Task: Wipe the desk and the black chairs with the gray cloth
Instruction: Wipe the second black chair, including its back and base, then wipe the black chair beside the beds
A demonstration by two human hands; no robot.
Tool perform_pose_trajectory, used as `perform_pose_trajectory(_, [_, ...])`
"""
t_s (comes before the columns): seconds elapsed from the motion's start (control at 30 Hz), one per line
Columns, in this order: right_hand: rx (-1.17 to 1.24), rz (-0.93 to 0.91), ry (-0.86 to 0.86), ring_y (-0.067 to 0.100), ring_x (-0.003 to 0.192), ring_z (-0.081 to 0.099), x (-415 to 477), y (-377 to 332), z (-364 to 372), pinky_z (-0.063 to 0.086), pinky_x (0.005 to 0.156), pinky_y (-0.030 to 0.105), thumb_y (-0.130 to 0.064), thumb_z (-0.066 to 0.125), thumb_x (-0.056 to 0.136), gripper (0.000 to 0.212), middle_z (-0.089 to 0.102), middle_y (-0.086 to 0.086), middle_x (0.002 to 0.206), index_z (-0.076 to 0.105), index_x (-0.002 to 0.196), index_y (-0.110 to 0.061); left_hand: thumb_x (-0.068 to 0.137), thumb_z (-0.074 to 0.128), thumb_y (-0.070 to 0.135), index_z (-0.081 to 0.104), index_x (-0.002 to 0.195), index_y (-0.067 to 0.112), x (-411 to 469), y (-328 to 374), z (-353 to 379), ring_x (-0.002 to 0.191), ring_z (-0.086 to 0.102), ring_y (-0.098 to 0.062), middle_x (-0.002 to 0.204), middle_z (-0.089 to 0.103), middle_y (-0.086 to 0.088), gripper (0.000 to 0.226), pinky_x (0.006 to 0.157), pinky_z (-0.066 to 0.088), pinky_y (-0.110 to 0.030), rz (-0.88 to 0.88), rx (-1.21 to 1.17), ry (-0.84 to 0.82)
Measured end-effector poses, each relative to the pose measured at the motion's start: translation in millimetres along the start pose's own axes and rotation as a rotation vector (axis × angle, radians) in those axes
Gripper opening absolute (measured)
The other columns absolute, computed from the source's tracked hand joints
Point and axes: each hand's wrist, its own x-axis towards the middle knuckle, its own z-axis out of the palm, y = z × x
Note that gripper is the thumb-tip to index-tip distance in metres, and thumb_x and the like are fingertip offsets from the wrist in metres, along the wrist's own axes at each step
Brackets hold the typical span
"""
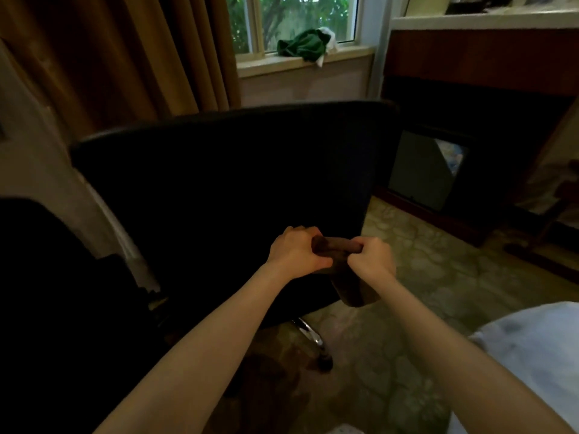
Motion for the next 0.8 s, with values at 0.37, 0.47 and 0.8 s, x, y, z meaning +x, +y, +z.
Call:
perform_pose_trajectory(0.37, [0.061,0.098,0.003,0.021,0.079,0.063,5.7,-69.2,-100.7,0.052,0.067,0.032,-0.003,0.053,0.069,0.034,0.066,0.0,0.077,0.065,0.078,-0.034,0.073,0.07,0.043,0.058,0.102,0.022,32.2,61.6,-110.5,0.095,0.054,-0.019,0.1,0.053,0.0,0.038,0.074,0.049,-0.032,0.193,-0.062,-0.16])
perform_pose_trajectory(0.47, [0.175,0.076,0.073,0.02,0.082,0.061,6.4,-86.3,-131.8,0.049,0.065,0.029,0.007,0.049,0.064,0.044,0.066,-0.002,0.077,0.063,0.075,-0.034,0.076,0.066,0.045,0.056,0.101,0.017,38.1,90.2,-147.0,0.093,0.054,-0.021,0.1,0.052,-0.002,0.039,0.067,0.042,-0.029,0.376,0.066,-0.141])
perform_pose_trajectory(0.8, [0.141,-0.112,0.401,0.021,0.084,0.061,25.8,-146.1,-212.8,0.053,0.072,0.039,0.003,0.055,0.07,0.037,0.065,-0.002,0.079,0.064,0.081,-0.031,0.075,0.068,0.044,0.058,0.101,0.024,82.1,126.7,-230.3,0.087,0.048,-0.011,0.091,0.043,0.008,0.035,0.057,0.03,-0.023,0.529,-0.086,0.089])
